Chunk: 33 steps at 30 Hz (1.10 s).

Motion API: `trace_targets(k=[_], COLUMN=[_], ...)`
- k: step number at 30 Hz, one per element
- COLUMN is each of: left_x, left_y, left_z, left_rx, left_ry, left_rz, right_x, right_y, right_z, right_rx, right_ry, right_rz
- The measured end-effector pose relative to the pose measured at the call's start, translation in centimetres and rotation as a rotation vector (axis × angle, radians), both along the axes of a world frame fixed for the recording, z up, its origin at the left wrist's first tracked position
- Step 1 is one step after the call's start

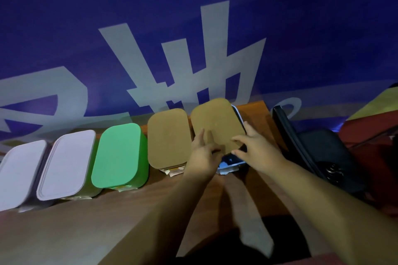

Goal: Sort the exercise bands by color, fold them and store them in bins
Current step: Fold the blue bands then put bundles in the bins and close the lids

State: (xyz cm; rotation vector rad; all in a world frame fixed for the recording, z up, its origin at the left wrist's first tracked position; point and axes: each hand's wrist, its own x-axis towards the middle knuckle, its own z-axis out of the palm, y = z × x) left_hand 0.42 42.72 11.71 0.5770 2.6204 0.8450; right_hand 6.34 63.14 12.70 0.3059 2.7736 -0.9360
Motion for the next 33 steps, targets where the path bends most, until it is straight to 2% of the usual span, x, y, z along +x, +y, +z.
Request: trace_targets(k=[5, 9, 15, 18, 22, 26, 33], left_x=[0.2, 0.0, 0.0, 0.5, 1.1, 1.5, 2.5], left_y=[1.1, 1.9, 1.8, 1.7, 1.5, 1.7, 2.3], left_z=[-0.7, -0.2, 0.7, 0.5, 0.4, 0.5, -0.1], left_rx=[-0.034, -0.17, -0.236, -0.185, -0.106, -0.109, -0.252], left_ry=[-0.042, -0.1, -0.133, -0.179, -0.144, -0.1, -0.004], left_rz=[0.094, 0.167, 0.217, 0.25, 0.287, 0.242, 0.125], right_x=[0.1, 0.0, 0.3, 0.7, 1.3, 2.2, 3.3], right_y=[-1.3, -1.5, -1.0, -0.9, -0.9, 0.1, 0.9], right_z=[-0.9, -0.5, 0.0, -0.1, -0.3, -0.4, -1.4], right_rx=[-0.003, -0.001, 0.044, 0.05, 0.076, 0.051, 0.098], right_ry=[-0.002, 0.02, 0.014, 0.036, 0.07, 0.057, -0.012], right_rz=[-0.098, -0.096, -0.104, -0.098, -0.129, -0.171, -0.142])
